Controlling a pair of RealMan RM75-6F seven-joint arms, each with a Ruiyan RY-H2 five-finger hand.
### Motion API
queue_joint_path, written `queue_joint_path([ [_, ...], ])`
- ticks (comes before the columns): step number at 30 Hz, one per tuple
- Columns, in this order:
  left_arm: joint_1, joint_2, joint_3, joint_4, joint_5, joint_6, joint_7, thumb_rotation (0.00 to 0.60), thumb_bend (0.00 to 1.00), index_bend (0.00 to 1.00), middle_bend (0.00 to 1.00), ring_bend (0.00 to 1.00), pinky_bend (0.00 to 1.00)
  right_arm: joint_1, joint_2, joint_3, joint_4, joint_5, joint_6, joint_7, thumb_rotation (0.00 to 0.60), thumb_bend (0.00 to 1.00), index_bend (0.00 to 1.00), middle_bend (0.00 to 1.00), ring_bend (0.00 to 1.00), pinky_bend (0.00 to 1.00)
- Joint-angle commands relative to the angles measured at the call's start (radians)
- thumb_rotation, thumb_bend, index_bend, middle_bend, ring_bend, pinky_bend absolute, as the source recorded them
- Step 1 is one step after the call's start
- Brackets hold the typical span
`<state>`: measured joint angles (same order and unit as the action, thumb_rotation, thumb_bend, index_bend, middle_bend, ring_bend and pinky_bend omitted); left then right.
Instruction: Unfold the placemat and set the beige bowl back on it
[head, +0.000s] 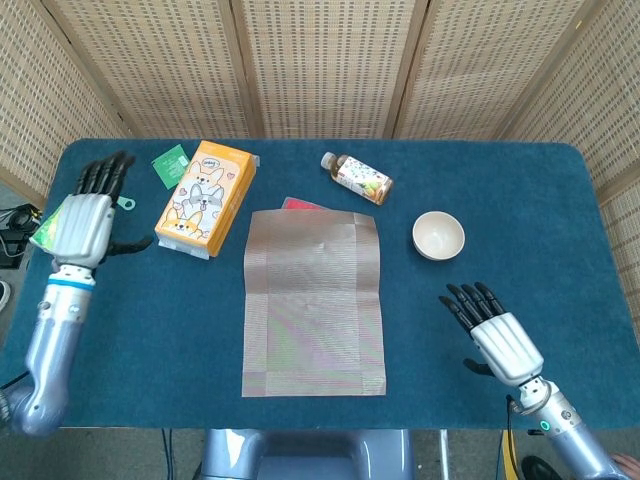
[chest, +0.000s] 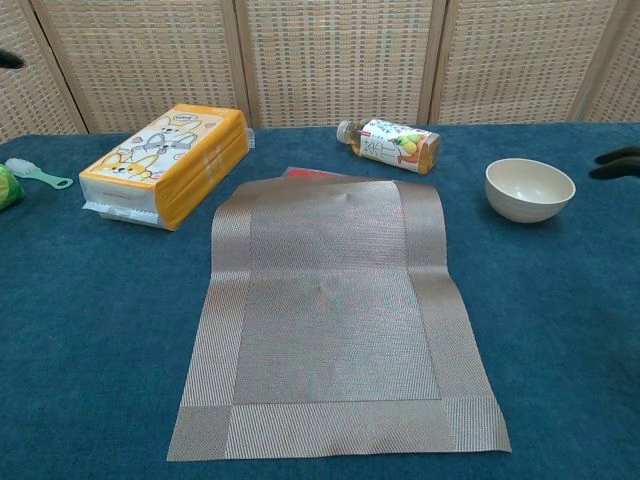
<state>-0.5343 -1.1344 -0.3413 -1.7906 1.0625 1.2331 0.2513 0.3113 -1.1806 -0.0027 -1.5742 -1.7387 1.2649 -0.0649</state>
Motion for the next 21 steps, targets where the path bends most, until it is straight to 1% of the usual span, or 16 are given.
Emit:
queue_joint_path([
  [1, 0.107, 0.074, 0.074, -0.097, -0.038, 0.087, 0.055, 0.600, 0.00, 0.00, 0.00, 0.00, 0.00, 0.039, -0.012, -0.025, -0.007, -0.038, -0.051, -0.017, 0.600, 0.06, 0.00, 0.00, 0.00, 0.00],
  [2, 0.128, 0.076, 0.093, -0.108, -0.022, 0.110, 0.057, 0.600, 0.00, 0.00, 0.00, 0.00, 0.00, 0.048, -0.018, -0.031, -0.010, -0.049, -0.064, -0.028, 0.600, 0.06, 0.00, 0.00, 0.00, 0.00],
  [5, 0.161, 0.073, 0.124, -0.121, 0.006, 0.145, 0.058, 0.600, 0.00, 0.00, 0.00, 0.00, 0.00, 0.061, -0.030, -0.044, -0.017, -0.070, -0.080, -0.050, 0.600, 0.06, 0.01, 0.00, 0.00, 0.00],
  [7, 0.198, 0.071, 0.158, -0.140, 0.036, 0.184, 0.057, 0.600, 0.00, 0.00, 0.00, 0.00, 0.00, 0.078, -0.047, -0.063, -0.031, -0.110, -0.097, -0.070, 0.600, 0.06, 0.03, 0.00, 0.00, 0.00],
  [9, 0.221, 0.068, 0.179, -0.150, 0.065, 0.209, 0.059, 0.600, 0.00, 0.00, 0.00, 0.00, 0.00, 0.093, -0.061, -0.073, -0.037, -0.135, -0.110, -0.084, 0.600, 0.06, 0.04, 0.00, 0.00, 0.00],
  [12, 0.239, 0.067, 0.198, -0.156, 0.085, 0.226, 0.062, 0.600, 0.00, 0.00, 0.00, 0.00, 0.00, 0.111, -0.077, -0.080, -0.042, -0.157, -0.131, -0.100, 0.600, 0.06, 0.05, 0.00, 0.00, 0.00],
  [15, 0.260, 0.068, 0.215, -0.161, 0.110, 0.240, 0.053, 0.600, 0.00, 0.00, 0.00, 0.00, 0.00, 0.140, -0.102, -0.086, -0.045, -0.167, -0.179, -0.120, 0.600, 0.06, 0.06, 0.00, 0.00, 0.00],
  [21, 0.281, 0.078, 0.221, -0.151, 0.137, 0.240, -0.004, 0.600, 0.00, 0.00, 0.00, 0.00, 0.00, 0.201, -0.166, -0.076, -0.040, -0.160, -0.275, -0.152, 0.600, 0.06, 0.08, 0.00, 0.00, 0.00],
])
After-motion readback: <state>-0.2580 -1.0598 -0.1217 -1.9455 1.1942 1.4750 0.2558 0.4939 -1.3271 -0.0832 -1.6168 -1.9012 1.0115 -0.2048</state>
